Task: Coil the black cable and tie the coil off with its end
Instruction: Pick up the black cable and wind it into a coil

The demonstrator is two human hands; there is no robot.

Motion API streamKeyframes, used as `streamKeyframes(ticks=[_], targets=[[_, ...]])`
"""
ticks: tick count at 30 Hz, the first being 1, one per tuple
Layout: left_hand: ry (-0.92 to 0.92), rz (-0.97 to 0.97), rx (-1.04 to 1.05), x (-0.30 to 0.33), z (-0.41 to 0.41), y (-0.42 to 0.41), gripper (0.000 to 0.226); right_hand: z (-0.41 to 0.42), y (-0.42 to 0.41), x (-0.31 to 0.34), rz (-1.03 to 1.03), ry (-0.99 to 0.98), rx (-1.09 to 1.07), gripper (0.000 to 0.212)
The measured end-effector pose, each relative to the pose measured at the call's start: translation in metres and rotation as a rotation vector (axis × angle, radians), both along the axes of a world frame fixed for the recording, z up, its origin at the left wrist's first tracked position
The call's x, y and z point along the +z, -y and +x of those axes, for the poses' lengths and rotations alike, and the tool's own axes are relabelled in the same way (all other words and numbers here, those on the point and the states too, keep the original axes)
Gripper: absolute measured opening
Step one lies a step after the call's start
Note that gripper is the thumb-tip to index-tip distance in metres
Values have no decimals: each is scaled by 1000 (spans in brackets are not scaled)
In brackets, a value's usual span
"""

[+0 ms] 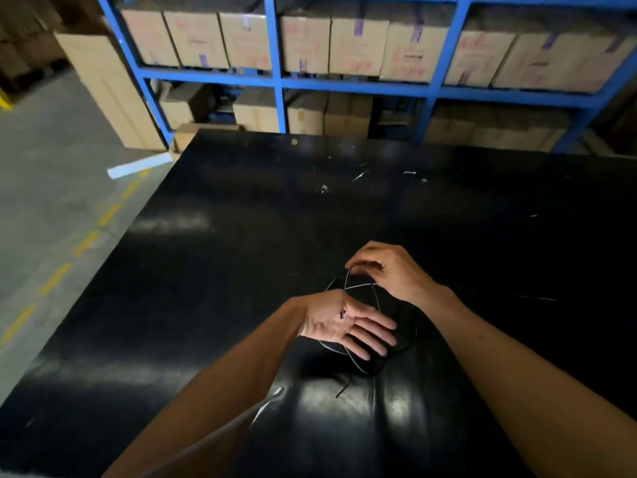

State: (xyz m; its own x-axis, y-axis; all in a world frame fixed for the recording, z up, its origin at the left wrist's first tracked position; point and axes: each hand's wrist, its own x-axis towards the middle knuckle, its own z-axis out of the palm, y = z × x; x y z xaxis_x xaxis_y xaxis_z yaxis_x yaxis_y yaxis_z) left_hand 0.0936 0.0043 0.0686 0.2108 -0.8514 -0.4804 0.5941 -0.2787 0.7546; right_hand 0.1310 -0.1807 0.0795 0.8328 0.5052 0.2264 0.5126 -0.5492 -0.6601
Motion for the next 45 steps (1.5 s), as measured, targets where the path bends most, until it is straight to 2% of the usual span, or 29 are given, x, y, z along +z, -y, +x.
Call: streamKeyframes(ticks=[4,9,11,15,17,20,26,29,32,36,40,42,45], targets=[[50,-130,-63,29,3,8,50,-3,16,11,-109,40,-96,18],[117,-314,-129,61,4,14,52,-2,26,33,-16,-66,-199,19],[149,-398,-138,78,5,14,57,-5,33,40,64,-92,-226,10],[246,-532,55,134,32,4,76,-15,42,41,228,-100,-306,15],[310,-528,224,164,52,-5,84,-22,43,40,225,-105,-357,17],[316,-523,410,194,76,-18,75,-35,44,41,199,-112,-366,22],[335,-405,513,190,102,-32,55,-50,51,57,176,-80,-310,26],[335,-311,525,180,107,-45,54,-49,59,75,121,-50,-276,24],[372,-184,473,166,104,-58,58,-36,71,108,1,37,-272,20],[371,-3,309,155,88,-52,74,-7,80,173,-222,181,-213,15],[296,6,119,152,69,-29,92,19,71,229,-326,386,-162,16],[290,-13,49,155,60,-20,85,29,66,244,-308,475,-193,17],[307,-91,-4,163,49,-12,65,40,60,245,-242,505,-265,12]])
